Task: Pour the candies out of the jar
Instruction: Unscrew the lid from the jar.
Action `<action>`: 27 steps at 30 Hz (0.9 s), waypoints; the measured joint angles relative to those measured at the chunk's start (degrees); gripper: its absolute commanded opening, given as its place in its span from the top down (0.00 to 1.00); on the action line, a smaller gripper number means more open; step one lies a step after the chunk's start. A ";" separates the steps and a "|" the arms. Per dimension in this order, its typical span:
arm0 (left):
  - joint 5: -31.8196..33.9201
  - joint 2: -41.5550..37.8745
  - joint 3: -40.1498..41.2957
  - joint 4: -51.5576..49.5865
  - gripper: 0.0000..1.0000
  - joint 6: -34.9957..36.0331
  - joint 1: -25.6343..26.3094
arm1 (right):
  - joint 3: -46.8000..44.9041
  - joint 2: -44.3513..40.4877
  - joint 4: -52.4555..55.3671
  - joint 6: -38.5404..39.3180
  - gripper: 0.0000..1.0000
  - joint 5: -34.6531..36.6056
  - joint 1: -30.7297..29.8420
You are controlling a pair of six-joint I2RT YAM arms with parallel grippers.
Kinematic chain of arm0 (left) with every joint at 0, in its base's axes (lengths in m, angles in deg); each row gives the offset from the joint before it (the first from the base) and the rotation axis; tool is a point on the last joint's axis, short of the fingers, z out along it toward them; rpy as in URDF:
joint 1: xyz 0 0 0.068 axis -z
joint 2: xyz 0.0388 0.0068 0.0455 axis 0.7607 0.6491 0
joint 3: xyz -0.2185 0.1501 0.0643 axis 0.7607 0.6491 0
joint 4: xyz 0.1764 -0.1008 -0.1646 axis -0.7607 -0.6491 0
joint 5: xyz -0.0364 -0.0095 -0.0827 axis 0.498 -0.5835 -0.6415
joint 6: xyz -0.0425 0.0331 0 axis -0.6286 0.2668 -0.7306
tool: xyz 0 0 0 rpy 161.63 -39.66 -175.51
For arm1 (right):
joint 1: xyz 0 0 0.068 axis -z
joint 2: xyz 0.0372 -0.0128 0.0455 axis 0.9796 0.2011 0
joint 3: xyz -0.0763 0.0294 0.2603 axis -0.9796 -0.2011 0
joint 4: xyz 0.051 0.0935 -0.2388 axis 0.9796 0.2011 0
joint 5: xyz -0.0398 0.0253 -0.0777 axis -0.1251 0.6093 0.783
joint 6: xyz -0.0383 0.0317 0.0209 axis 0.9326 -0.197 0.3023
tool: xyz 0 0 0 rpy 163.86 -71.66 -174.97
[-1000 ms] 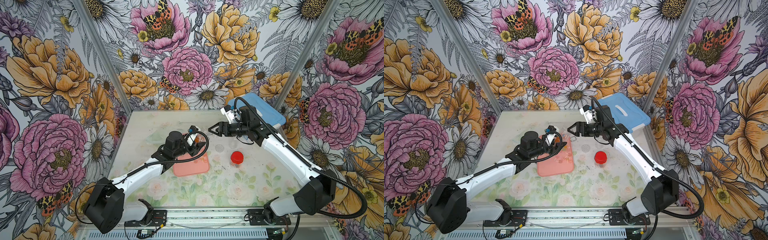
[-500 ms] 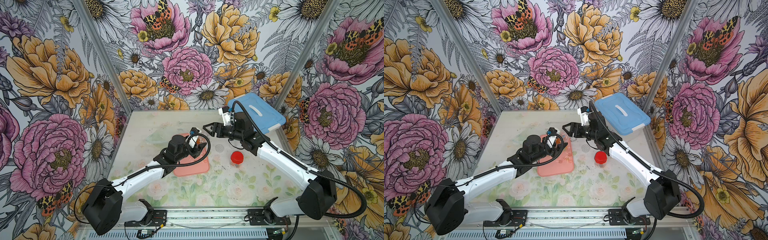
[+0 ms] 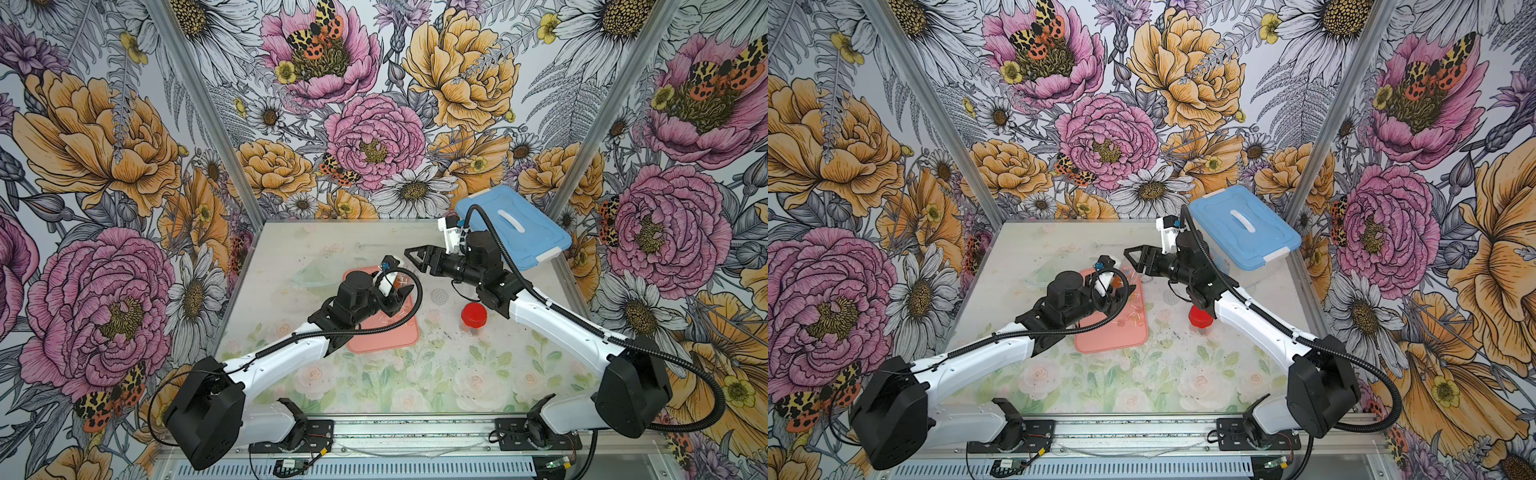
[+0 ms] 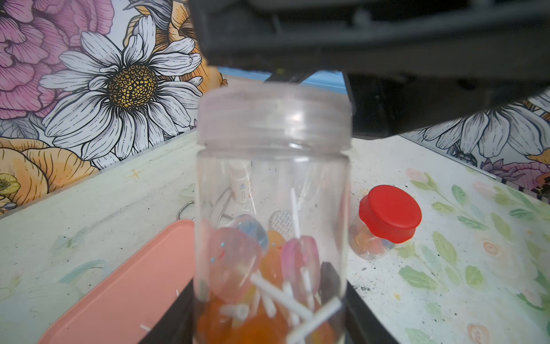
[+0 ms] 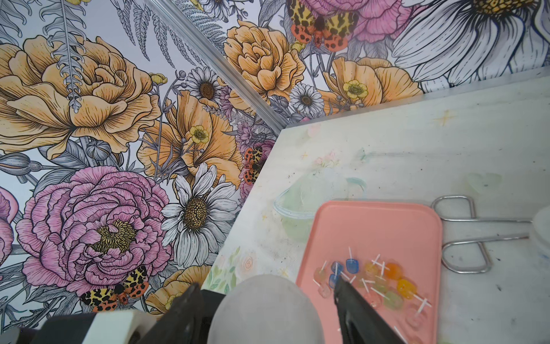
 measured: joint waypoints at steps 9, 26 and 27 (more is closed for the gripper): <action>0.00 0.55 0.00 0.02 1.00 -0.26 0.00 | 0.02 0.39 0.11 1.03 0.30 1.49 -0.96; 0.11 0.68 0.00 -0.11 1.00 -1.01 0.00 | 0.02 1.05 0.72 1.86 0.55 3.21 -1.49; 0.11 0.68 0.00 -0.20 1.00 -1.14 0.00 | 0.02 1.09 0.68 1.86 0.58 3.19 -1.49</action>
